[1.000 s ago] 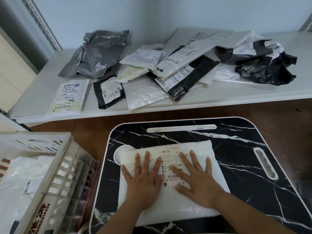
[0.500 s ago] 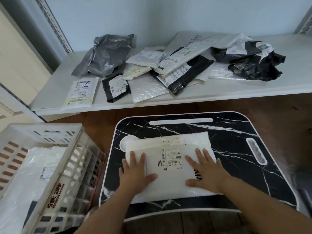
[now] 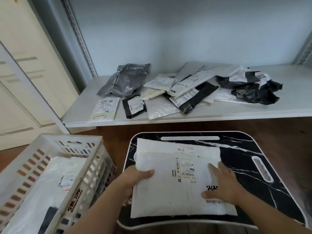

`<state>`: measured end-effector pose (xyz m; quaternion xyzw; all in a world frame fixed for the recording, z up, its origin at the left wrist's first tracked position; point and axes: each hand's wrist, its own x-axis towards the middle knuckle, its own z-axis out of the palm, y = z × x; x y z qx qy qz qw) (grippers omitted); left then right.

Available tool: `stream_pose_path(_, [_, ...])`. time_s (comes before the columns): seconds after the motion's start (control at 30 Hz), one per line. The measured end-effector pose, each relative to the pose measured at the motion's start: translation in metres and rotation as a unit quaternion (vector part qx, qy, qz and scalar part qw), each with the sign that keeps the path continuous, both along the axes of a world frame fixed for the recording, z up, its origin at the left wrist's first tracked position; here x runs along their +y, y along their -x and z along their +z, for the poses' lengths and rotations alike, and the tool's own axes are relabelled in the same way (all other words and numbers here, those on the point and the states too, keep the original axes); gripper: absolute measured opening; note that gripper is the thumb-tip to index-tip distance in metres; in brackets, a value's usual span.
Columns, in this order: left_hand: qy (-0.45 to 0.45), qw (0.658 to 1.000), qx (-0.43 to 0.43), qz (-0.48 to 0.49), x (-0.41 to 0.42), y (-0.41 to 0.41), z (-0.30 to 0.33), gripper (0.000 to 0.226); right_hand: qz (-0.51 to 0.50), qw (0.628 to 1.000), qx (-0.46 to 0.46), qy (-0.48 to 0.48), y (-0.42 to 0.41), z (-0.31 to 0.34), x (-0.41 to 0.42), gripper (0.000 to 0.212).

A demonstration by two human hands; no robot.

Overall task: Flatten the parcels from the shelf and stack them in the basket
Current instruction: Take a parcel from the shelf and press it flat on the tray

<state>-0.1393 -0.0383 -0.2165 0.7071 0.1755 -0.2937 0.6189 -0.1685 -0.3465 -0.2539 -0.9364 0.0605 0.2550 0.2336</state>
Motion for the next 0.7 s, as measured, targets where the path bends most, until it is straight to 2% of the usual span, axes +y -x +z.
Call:
stream_pose_path(0.07, [-0.022,0.999,-0.026,-0.026,0.012,-0.004,0.022,0.036,-0.04,0.997,-0.063,-0.034,-0.007,0.017,0.006,0.155])
stream_pose_path(0.13, [-0.055,0.996,-0.062,-0.046,0.027,-0.006,0.047,0.021,-0.054,0.985,-0.165,0.006,-0.019,0.036,0.015,0.145])
stream_pose_path(0.2, [-0.092,0.989,-0.095,-0.071,0.046,-0.008,0.072,0.017,-0.007,0.962,-0.261,0.084,-0.035,0.064,0.03,0.136])
stream_pose_path(0.23, [-0.111,0.985,-0.107,-0.084,0.055,-0.007,0.084,0.019,0.03,0.954,-0.283,0.09,-0.043,0.082,0.041,0.13])
stream_pose_path(0.3, [-0.131,0.978,-0.136,-0.09,0.075,-0.003,0.107,0.026,0.086,0.961,-0.261,-0.001,-0.057,0.119,0.068,0.102])
stream_pose_path(0.37, [-0.14,0.973,-0.176,-0.059,0.1,0.002,0.131,0.031,0.118,0.967,-0.201,-0.103,-0.063,0.152,0.1,0.055])
stream_pose_path(0.4, [-0.139,0.97,-0.198,-0.027,0.112,0.003,0.141,0.032,0.122,0.965,-0.2,-0.118,-0.066,0.165,0.115,0.038])
stream_pose_path(0.47, [-0.154,0.952,-0.257,0.069,0.138,0.007,0.161,0.034,0.115,0.956,-0.234,-0.137,-0.073,0.186,0.148,0.022])
stream_pose_path(0.5, [-0.184,0.929,-0.294,0.127,0.15,0.007,0.168,0.036,0.104,0.949,-0.254,-0.157,-0.074,0.194,0.164,0.02])
stream_pose_path(0.53, [-0.212,0.9,-0.328,0.195,0.165,0.007,0.172,0.043,0.097,0.939,-0.275,-0.181,-0.074,0.201,0.184,0.018])
stream_pose_path(0.57, [-0.225,0.871,-0.351,0.259,0.183,0.006,0.174,0.059,0.087,0.929,-0.295,-0.205,-0.075,0.204,0.204,0.017])
stream_pose_path(0.6, [-0.213,0.86,-0.351,0.303,0.201,0.005,0.173,0.083,0.079,0.918,-0.311,-0.232,-0.076,0.208,0.226,0.015])
stream_pose_path(0.63, [-0.18,0.867,-0.33,0.327,0.219,0.007,0.172,0.105,0.072,0.905,-0.32,-0.27,-0.078,0.21,0.247,0.013])
stream_pose_path(0.7, [-0.068,0.898,-0.272,0.339,0.25,0.015,0.161,0.127,0.067,0.881,-0.303,-0.357,-0.082,0.211,0.288,0.013])
